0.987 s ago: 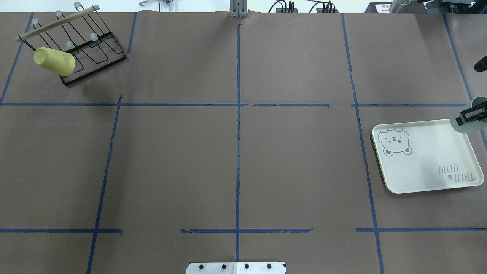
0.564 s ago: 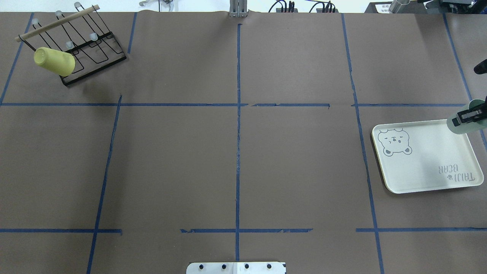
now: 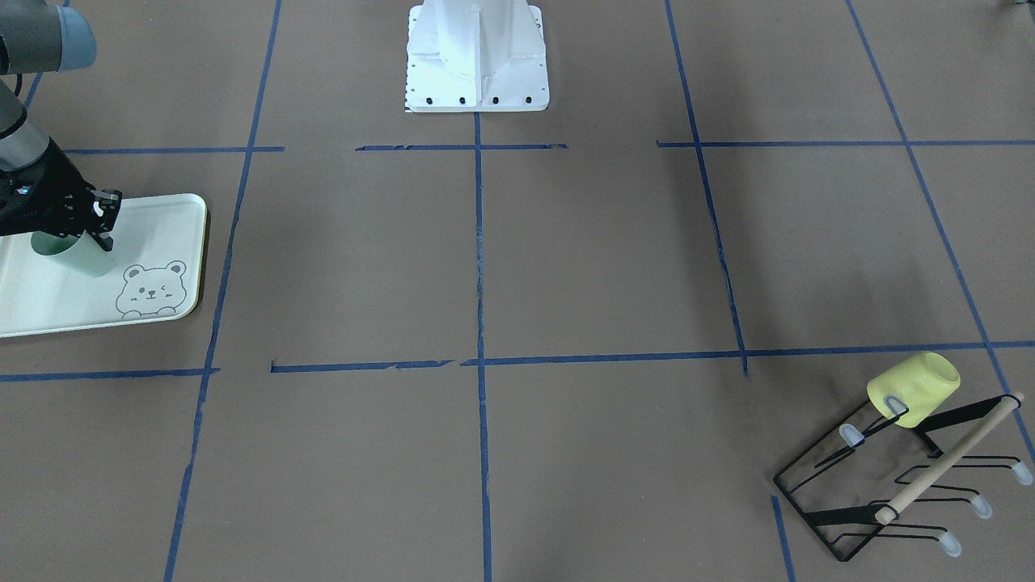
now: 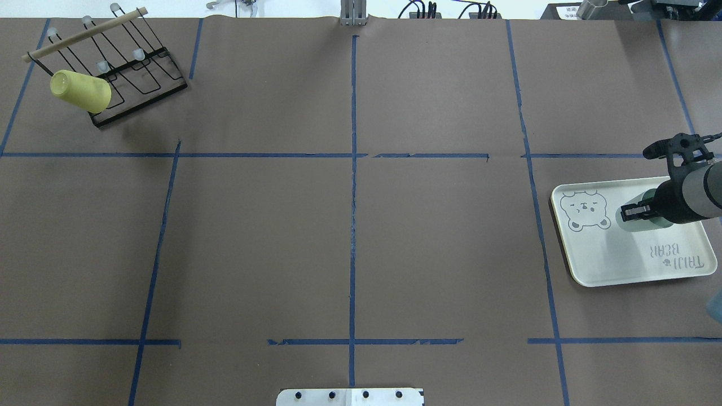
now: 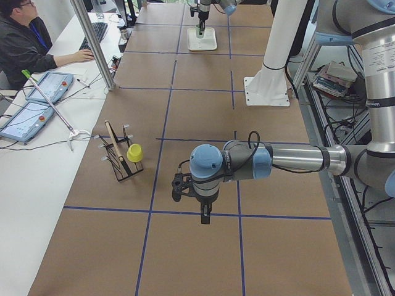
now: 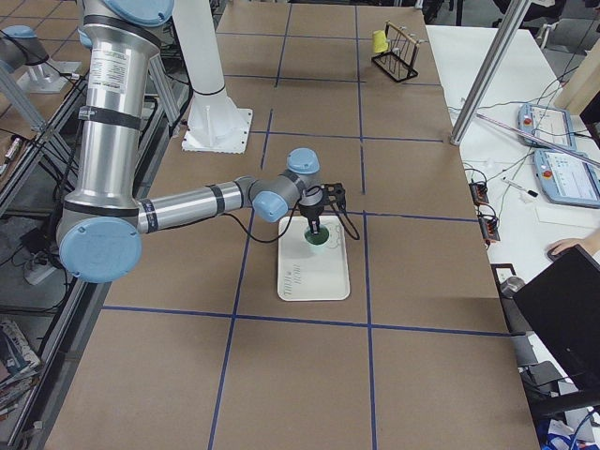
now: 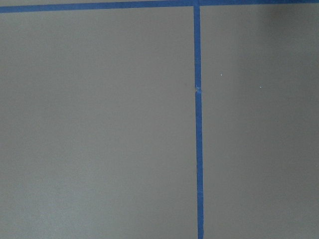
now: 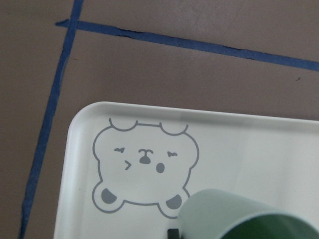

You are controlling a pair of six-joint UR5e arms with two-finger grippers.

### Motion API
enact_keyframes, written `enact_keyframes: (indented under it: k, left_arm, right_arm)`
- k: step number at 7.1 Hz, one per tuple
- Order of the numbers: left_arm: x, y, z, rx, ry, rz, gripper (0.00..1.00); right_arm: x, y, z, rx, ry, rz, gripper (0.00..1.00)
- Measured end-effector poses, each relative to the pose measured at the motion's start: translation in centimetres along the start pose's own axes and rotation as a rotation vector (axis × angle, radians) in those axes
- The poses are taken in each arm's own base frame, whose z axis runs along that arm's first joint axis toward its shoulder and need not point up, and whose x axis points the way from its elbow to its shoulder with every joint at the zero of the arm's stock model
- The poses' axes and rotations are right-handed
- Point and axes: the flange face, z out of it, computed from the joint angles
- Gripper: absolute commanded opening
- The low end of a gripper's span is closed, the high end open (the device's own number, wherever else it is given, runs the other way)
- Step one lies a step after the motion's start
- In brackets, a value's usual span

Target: Left arm grabs green cup and hands to right arm on tray

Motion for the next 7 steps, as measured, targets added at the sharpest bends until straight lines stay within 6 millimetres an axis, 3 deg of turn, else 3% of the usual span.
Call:
enact_keyframes:
  k: [1, 2, 5, 7]
  left_arm:
    - [0.1, 0.0, -0.1, 0.002, 0.0, -0.002, 1.0]
    - [0.1, 0.0, -0.1, 0.003, 0.0, -0.003, 1.0]
    - [0.5, -0.1, -0.1, 0.008, 0.04, -0.006, 1.0]
    - [0.7, -0.1, -0.1, 0.011, 0.061, -0.007, 1.0]
  right_arm:
    - [0.0, 0.6, 0.9, -0.018, 0.008, -0.007, 0.58]
    - [0.0, 0.8, 1.3, -0.028, 0.011, -0.012, 1.0]
    - [-0.8, 0.6, 0.5, -0.022, -0.009, -0.019, 1.0]
    - [0.3, -0.4, -1.7, -0.03, -0.029, 0.004, 1.0]
